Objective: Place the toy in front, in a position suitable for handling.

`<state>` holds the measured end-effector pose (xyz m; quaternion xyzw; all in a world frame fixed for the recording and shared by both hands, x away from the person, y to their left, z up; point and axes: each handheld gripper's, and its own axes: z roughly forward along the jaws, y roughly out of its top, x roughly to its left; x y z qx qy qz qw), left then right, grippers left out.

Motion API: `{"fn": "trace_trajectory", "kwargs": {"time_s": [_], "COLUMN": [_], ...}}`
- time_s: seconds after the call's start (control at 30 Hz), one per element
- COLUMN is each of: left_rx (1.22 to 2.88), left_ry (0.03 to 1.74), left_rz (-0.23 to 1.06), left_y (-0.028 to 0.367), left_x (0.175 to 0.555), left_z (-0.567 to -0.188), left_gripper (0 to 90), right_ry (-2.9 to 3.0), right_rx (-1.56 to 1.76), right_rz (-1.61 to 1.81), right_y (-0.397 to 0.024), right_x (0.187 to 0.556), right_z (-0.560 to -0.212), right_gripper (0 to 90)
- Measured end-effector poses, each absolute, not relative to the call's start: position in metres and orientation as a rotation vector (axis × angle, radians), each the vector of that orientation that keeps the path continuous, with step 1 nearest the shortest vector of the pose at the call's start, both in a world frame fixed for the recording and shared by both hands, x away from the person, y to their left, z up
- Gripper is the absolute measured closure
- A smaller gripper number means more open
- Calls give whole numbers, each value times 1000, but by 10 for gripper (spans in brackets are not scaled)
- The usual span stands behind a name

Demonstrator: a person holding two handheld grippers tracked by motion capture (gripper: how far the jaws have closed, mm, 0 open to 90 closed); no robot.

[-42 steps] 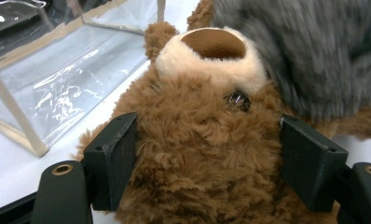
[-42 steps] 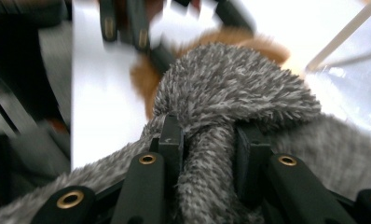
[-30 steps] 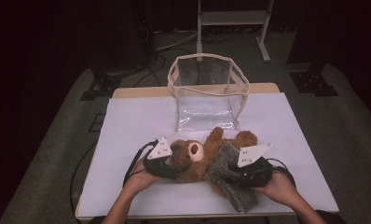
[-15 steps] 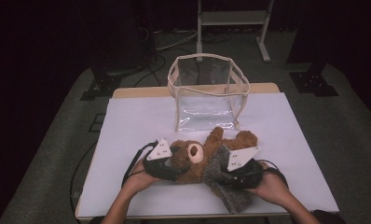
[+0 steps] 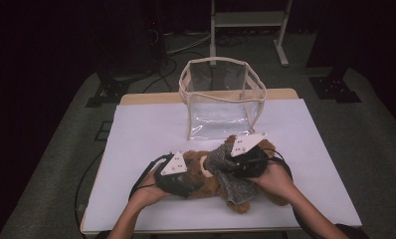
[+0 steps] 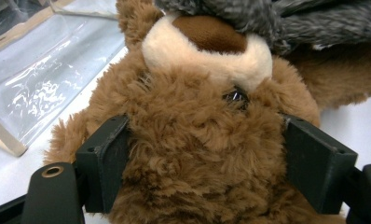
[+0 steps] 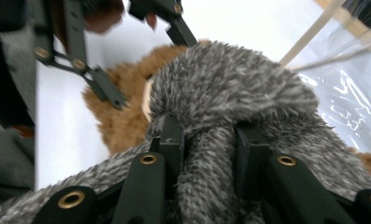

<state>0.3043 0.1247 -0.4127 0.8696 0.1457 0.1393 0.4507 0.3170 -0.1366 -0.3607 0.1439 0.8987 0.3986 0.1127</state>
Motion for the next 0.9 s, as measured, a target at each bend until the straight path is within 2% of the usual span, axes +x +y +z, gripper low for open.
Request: {"fn": "trace_trajectory", "kwargs": {"time_s": [0.27, 0.43, 0.63, 0.9], "left_rx": [2156, 2166, 2163, 2199], "left_ry": [333, 345, 355, 296], "left_rz": [357, 358, 361, 378], "left_y": [121, 120, 121, 120], "left_x": [302, 303, 304, 300], "left_z": [-411, -411, -413, -411], "left_gripper": [219, 218, 212, 208], "right_ry": [2636, 2629, 2653, 2537], "right_rx": [514, 486, 550, 695], "right_rz": [1210, 1173, 1185, 1236], "right_y": [-166, -154, -140, -194], "right_x": [314, 319, 347, 342], "right_z": [-363, -356, -363, -359], "right_gripper": [685, 684, 684, 685]}}
